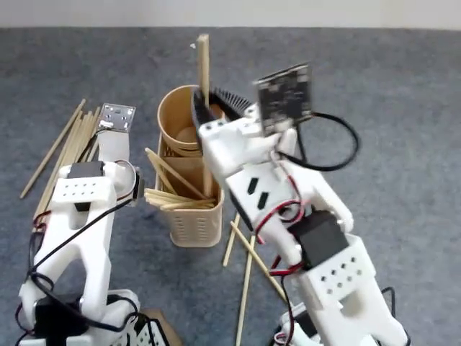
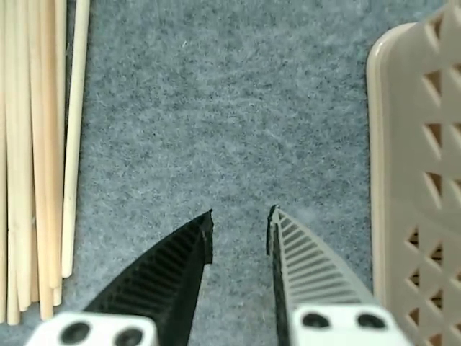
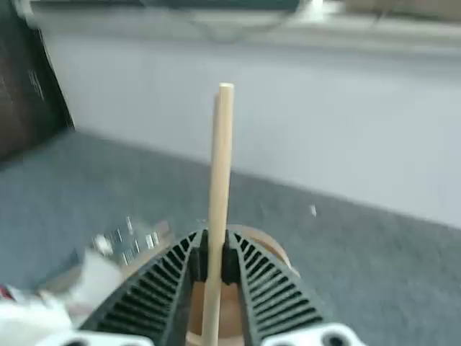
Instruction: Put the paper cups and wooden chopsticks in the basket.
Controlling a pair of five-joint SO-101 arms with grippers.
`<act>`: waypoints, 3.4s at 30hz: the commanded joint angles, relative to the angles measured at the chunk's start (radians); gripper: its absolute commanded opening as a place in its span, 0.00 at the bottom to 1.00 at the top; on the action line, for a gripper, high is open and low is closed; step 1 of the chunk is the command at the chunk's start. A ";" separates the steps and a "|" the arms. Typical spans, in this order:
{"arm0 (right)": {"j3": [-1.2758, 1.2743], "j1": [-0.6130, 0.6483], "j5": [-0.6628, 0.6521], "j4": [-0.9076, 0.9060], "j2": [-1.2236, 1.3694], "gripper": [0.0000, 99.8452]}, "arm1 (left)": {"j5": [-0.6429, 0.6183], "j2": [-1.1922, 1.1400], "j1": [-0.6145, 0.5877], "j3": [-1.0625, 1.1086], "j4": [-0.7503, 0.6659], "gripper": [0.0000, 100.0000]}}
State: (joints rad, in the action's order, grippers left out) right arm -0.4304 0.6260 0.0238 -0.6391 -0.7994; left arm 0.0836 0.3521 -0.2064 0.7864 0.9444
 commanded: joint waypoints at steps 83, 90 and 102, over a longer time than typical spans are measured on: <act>-0.174 -0.266 -0.129 -0.076 -0.358 0.01 | -0.006 0.031 0.001 -0.004 -0.011 0.15; -0.162 -0.051 -0.014 0.282 -0.357 0.00 | -0.006 0.031 0.001 -0.004 -0.011 0.15; -0.326 0.064 0.094 0.440 -0.357 0.00 | -0.006 0.031 0.001 -0.002 -0.025 0.15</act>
State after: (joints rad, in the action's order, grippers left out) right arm -0.6912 0.6552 0.0499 -0.2616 -1.1508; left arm 0.0836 0.3521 -0.2064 0.7864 0.9321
